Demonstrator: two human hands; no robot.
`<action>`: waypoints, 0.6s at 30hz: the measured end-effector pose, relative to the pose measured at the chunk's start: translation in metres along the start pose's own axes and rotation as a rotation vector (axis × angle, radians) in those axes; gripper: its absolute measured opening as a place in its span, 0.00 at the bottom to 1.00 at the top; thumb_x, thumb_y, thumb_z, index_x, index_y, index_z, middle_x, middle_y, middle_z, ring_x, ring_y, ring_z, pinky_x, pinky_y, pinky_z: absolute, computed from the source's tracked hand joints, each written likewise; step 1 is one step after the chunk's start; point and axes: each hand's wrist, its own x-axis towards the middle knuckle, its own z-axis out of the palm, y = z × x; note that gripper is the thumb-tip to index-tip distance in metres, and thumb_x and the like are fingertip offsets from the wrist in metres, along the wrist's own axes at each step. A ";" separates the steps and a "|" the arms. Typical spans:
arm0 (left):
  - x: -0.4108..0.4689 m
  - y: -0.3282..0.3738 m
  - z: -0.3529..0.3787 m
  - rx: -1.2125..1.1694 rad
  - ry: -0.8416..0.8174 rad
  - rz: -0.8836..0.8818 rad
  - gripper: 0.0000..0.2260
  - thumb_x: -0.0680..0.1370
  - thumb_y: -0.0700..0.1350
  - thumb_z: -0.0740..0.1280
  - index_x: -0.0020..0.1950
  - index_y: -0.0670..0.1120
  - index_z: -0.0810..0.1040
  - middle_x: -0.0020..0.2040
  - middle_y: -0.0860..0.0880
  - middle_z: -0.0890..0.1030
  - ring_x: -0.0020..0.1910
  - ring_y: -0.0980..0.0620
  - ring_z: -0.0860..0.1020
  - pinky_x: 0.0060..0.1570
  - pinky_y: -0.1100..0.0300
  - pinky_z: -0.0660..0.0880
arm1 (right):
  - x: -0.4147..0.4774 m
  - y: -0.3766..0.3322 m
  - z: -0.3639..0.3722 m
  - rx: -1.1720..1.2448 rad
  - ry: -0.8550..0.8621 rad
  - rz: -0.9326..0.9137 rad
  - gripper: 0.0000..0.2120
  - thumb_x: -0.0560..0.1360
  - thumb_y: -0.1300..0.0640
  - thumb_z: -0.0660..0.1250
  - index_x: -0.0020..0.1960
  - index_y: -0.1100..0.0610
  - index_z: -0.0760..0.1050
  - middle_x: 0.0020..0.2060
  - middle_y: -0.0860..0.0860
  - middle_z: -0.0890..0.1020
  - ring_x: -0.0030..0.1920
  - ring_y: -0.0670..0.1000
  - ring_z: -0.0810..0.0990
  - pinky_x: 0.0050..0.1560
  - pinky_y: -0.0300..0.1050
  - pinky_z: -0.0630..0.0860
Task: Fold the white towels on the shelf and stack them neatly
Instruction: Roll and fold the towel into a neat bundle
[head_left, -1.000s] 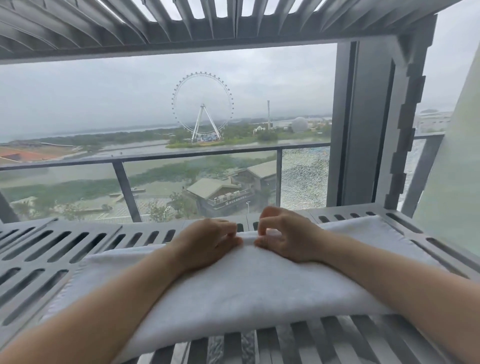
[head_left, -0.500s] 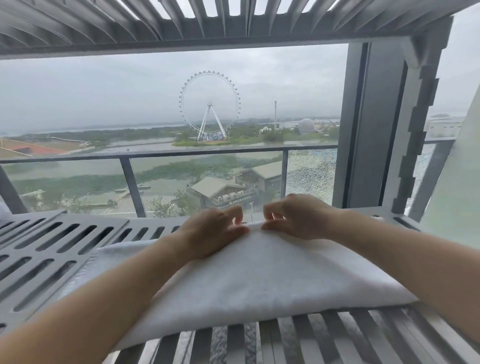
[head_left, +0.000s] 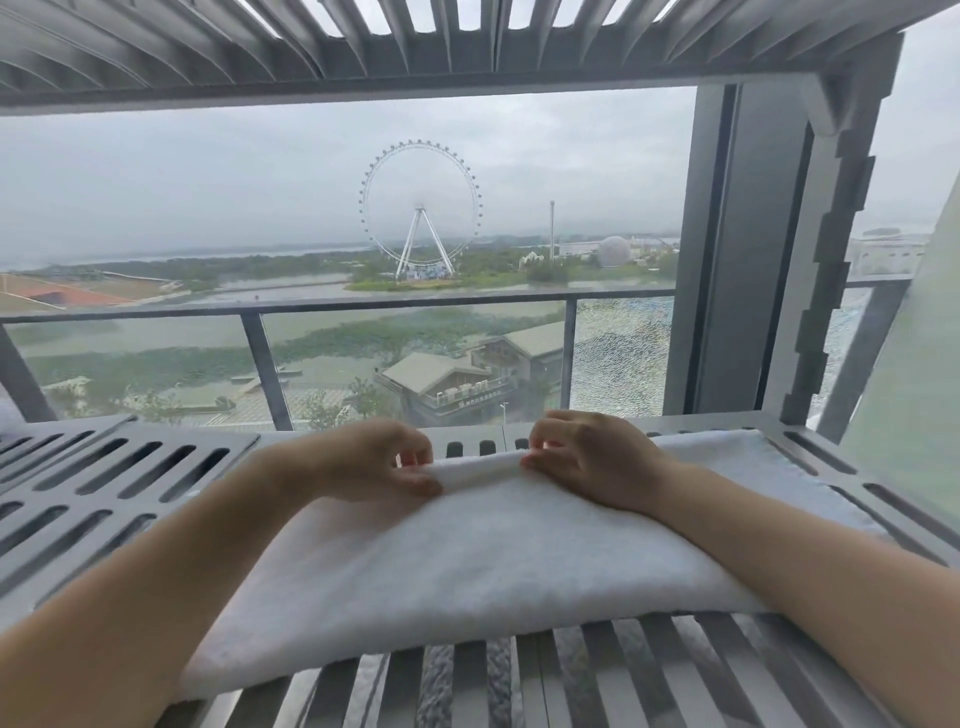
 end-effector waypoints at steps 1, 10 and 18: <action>-0.002 -0.002 -0.003 0.006 -0.025 -0.026 0.13 0.75 0.57 0.65 0.33 0.56 0.69 0.33 0.59 0.72 0.32 0.63 0.69 0.33 0.65 0.65 | 0.000 0.000 0.000 -0.001 -0.001 -0.008 0.13 0.77 0.46 0.60 0.48 0.55 0.76 0.45 0.50 0.80 0.41 0.53 0.78 0.38 0.43 0.70; -0.001 -0.014 0.022 0.227 0.252 -0.132 0.14 0.78 0.58 0.57 0.49 0.49 0.75 0.48 0.47 0.80 0.47 0.45 0.78 0.40 0.59 0.68 | 0.000 0.001 0.004 -0.124 0.002 -0.059 0.13 0.80 0.51 0.56 0.47 0.59 0.74 0.42 0.55 0.81 0.41 0.59 0.79 0.37 0.46 0.67; -0.001 -0.017 0.021 0.209 0.281 -0.049 0.16 0.78 0.58 0.59 0.44 0.45 0.73 0.43 0.42 0.80 0.43 0.43 0.78 0.42 0.54 0.73 | 0.000 0.000 -0.004 -0.116 -0.106 -0.076 0.14 0.78 0.48 0.58 0.46 0.58 0.74 0.42 0.52 0.80 0.41 0.56 0.79 0.36 0.44 0.69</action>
